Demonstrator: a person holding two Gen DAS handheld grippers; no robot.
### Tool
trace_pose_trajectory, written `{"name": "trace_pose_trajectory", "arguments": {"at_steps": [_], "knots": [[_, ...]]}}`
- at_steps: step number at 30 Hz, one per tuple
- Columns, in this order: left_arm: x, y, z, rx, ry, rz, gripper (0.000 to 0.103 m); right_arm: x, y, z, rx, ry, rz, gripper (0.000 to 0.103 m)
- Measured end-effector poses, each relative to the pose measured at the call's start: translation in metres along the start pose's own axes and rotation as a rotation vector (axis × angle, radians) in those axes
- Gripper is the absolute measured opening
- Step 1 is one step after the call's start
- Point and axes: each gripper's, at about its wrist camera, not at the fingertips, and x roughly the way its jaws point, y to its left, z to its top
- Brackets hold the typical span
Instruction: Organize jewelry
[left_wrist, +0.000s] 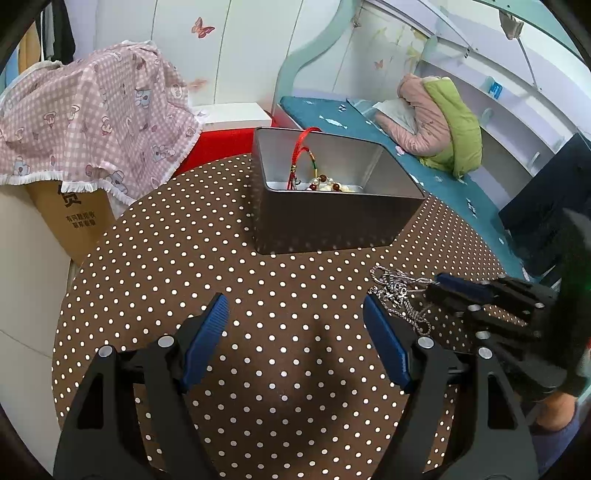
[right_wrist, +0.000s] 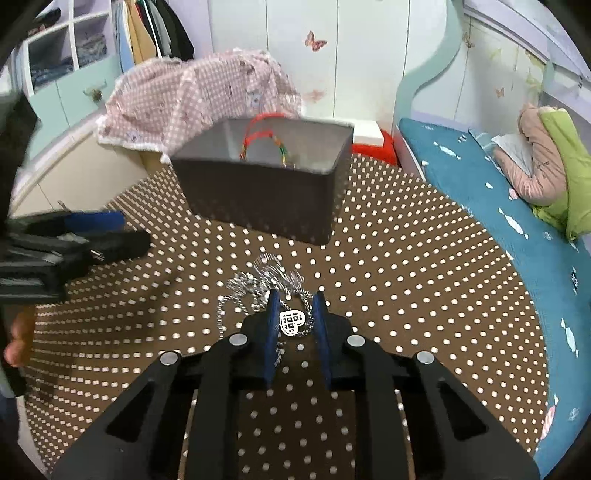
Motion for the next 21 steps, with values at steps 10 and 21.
{"name": "trace_pose_trajectory", "arguments": {"at_steps": [10,21], "knots": [[-0.001,-0.018,-0.005,0.017,0.011,-0.016,0.076,-0.077,0.001,0.013,-0.006,-0.141,0.022,0.016],[-0.002,-0.031,-0.010,0.025,0.017,-0.039,0.076,-0.146,0.004,0.039,-0.030,-0.298,0.016,0.016]]}}
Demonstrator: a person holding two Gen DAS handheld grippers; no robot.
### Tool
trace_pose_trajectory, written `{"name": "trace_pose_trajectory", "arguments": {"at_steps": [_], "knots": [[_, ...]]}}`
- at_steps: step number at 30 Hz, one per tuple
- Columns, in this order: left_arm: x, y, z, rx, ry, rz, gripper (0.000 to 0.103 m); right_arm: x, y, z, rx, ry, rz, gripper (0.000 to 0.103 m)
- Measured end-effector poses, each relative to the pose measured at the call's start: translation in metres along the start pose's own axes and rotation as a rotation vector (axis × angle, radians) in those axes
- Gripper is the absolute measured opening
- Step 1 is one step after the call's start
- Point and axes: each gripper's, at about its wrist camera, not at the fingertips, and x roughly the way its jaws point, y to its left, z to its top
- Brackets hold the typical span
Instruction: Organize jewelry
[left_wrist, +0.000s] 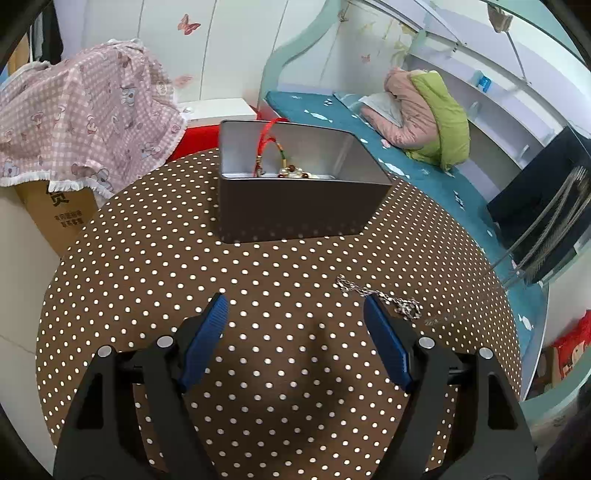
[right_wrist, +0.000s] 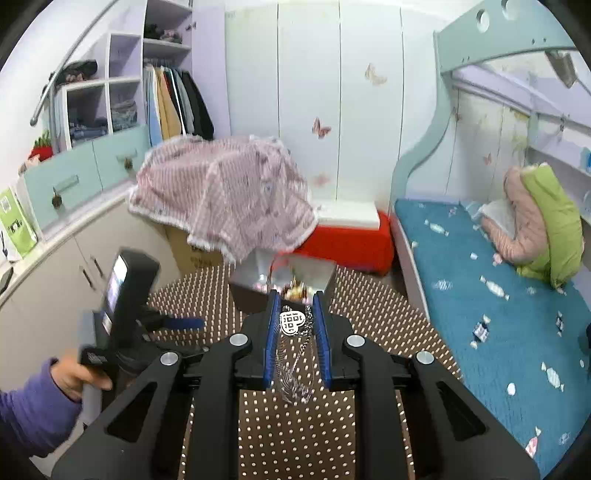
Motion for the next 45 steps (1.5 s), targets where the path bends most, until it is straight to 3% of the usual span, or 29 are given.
{"name": "trace_pose_trajectory", "arguments": {"at_steps": [5,11,15,18,21,24,27,29,31,32,37,45], "knots": [[0.006,-0.017,-0.003,0.005,0.018,-0.038,0.076,-0.017,-0.007,0.013,-0.002,-0.017,-0.035,0.016],[0.028,-0.049,-0.002,-0.011,0.082,-0.103,0.076,-0.008,-0.024,-0.008,0.035,0.042,-0.067,0.016],[0.047,-0.070,-0.004,-0.010,0.126,-0.109,0.076,-0.004,-0.035,-0.023,0.065,0.077,-0.070,0.017],[0.054,-0.081,-0.006,0.030,0.115,-0.050,0.076,-0.004,-0.044,-0.033,0.090,0.091,-0.067,0.017],[0.056,-0.088,-0.006,0.080,0.110,0.005,0.068,-0.006,-0.048,-0.040,0.101,0.097,-0.063,0.017],[0.060,-0.098,-0.008,0.150,0.098,0.079,0.049,-0.003,-0.053,-0.046,0.113,0.106,-0.057,0.017],[0.062,-0.098,-0.007,0.162,0.095,0.081,0.040,-0.001,-0.055,-0.050,0.123,0.111,-0.049,0.017],[0.062,-0.094,-0.005,0.158,0.097,0.050,0.012,0.001,-0.056,-0.052,0.127,0.115,-0.041,0.017],[0.063,-0.089,-0.002,0.163,0.105,0.034,0.008,0.002,-0.056,-0.053,0.127,0.119,-0.037,0.017],[0.063,-0.088,-0.001,0.168,0.100,0.040,0.000,0.003,-0.057,-0.054,0.127,0.121,-0.034,0.017],[0.056,-0.068,0.000,0.151,0.100,0.017,0.000,0.007,-0.058,-0.051,0.128,0.121,-0.029,0.017],[0.022,-0.046,0.010,0.124,0.030,-0.044,0.000,0.014,-0.055,-0.041,0.125,0.113,-0.026,0.017]]}}
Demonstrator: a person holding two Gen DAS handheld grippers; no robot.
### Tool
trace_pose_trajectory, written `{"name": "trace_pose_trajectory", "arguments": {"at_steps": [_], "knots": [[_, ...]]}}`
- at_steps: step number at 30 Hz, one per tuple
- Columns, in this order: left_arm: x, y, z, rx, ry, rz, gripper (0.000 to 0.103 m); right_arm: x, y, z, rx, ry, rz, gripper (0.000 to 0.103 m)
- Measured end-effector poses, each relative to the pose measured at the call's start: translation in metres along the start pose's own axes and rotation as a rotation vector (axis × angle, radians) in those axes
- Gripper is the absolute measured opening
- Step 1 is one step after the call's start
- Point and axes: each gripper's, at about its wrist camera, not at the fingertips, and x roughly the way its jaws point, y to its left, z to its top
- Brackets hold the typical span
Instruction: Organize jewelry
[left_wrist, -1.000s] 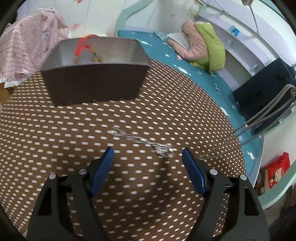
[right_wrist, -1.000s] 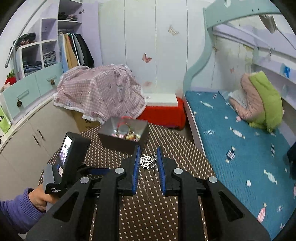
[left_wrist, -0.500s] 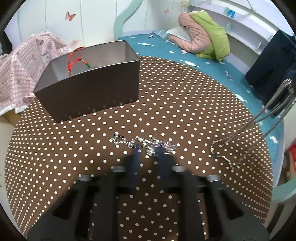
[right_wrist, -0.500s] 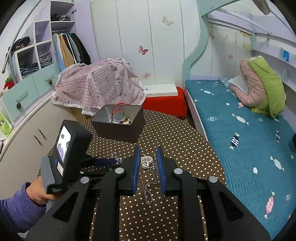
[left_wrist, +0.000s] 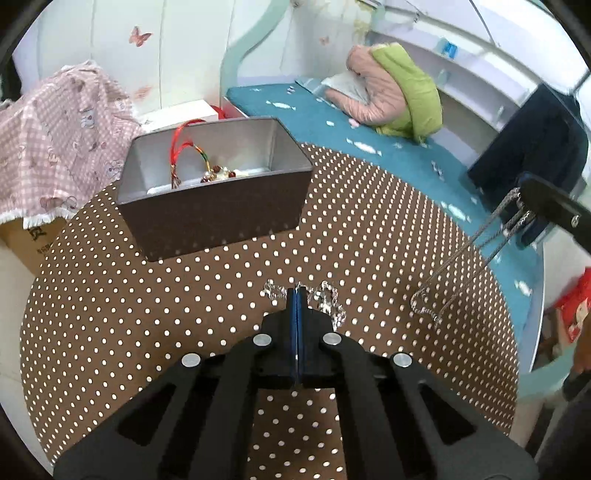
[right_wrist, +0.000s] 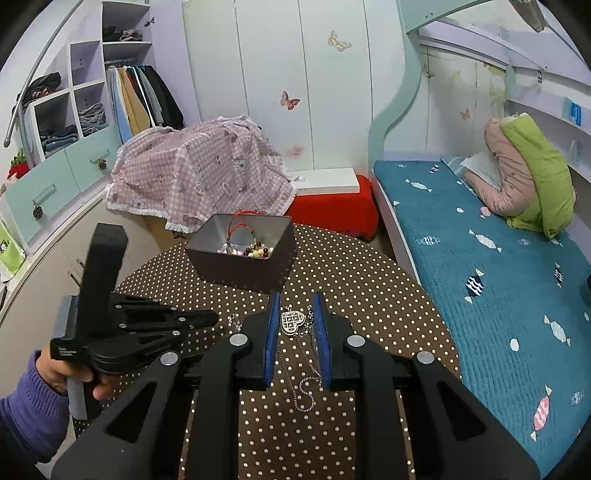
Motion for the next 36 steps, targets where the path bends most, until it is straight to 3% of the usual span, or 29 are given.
{"name": "trace_pose_trajectory", "arguments": {"at_steps": [3,7,15,19,23,28,36], "knots": [[0.011,-0.005,-0.005,-0.011,0.032,-0.037,0.002,0.006,0.000,0.000,0.004,0.010,0.000,0.017],[0.027,-0.025,-0.017,0.060,0.058,-0.002,0.030,0.020,-0.003,-0.013,0.016,0.043,-0.021,0.017],[0.042,-0.032,-0.012,0.073,0.069,0.026,0.029,0.039,-0.015,-0.026,0.061,0.084,-0.006,0.017],[0.047,-0.041,-0.010,0.108,0.071,0.054,0.008,0.041,-0.017,-0.027,0.069,0.083,0.002,0.017],[0.045,-0.040,-0.010,0.107,0.061,0.052,0.004,0.043,-0.018,-0.027,0.077,0.084,0.008,0.017],[0.017,-0.031,-0.015,0.101,0.017,0.023,0.004,0.043,-0.016,-0.023,0.074,0.077,0.013,0.017],[-0.036,-0.016,0.010,0.074,-0.072,-0.021,0.004,0.032,-0.004,0.003,0.043,0.025,0.014,0.017]]}}
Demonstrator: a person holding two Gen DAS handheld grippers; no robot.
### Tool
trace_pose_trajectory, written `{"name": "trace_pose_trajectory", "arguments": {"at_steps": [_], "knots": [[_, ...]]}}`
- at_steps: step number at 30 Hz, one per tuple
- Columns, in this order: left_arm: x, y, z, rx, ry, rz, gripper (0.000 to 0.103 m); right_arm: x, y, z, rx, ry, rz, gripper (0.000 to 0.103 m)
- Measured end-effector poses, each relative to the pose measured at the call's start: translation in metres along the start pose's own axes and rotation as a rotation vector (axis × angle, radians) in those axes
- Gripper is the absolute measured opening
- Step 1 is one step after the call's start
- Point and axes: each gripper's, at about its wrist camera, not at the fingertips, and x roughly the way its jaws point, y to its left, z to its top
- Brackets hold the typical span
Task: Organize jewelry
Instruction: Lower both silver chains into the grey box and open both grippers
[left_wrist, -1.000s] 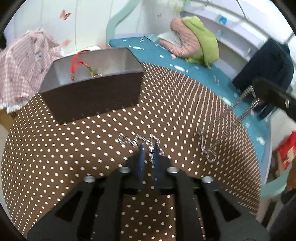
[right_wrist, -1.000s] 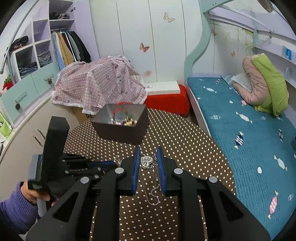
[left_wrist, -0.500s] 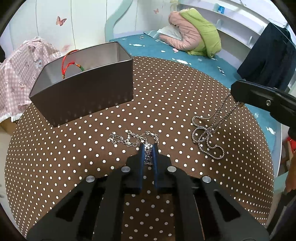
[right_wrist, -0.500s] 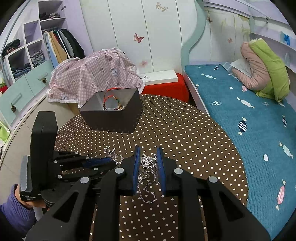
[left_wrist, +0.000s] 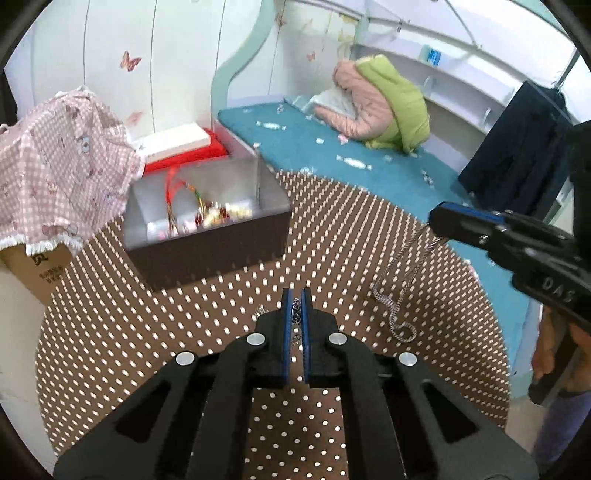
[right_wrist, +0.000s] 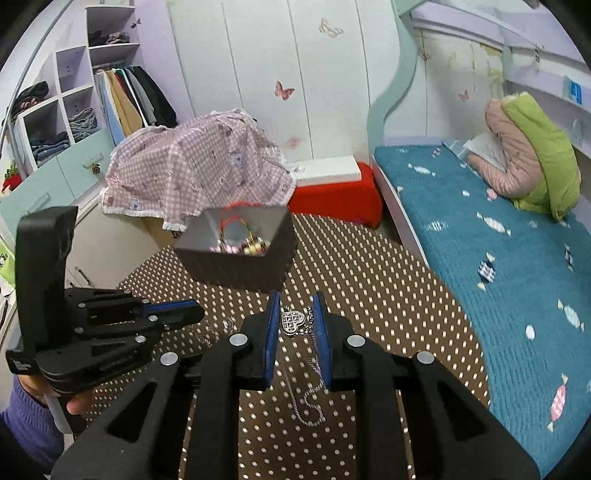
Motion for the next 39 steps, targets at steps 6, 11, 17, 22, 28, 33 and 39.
{"name": "trace_pose_trajectory", "arguments": {"at_steps": [6,11,17,22,28,33,39], "knots": [[-0.039,0.005,0.038,0.019,-0.079,-0.006,0.004,-0.014,0.021,0.037,-0.062,-0.065,-0.022,0.017],[-0.069,0.018,0.077,0.025,-0.148,0.009,0.004,-0.026,0.044,0.076,-0.123,-0.138,-0.036,0.017],[-0.082,0.042,0.115,-0.006,-0.182,0.042,0.004,-0.020,0.068,0.120,-0.145,-0.204,-0.004,0.017],[-0.071,0.066,0.131,-0.041,-0.161,0.042,0.004,-0.005,0.078,0.134,-0.144,-0.197,0.026,0.017],[-0.028,0.088,0.125,-0.071,-0.083,0.042,0.004,0.031,0.082,0.128,-0.131,-0.132,0.043,0.017],[0.012,0.098,0.104,-0.086,-0.010,0.049,0.005,0.068,0.082,0.110,-0.128,-0.043,0.043,0.017],[0.038,0.109,0.084,-0.109,0.030,0.071,0.005,0.099,0.074,0.091,-0.090,0.040,0.045,0.018]]}}
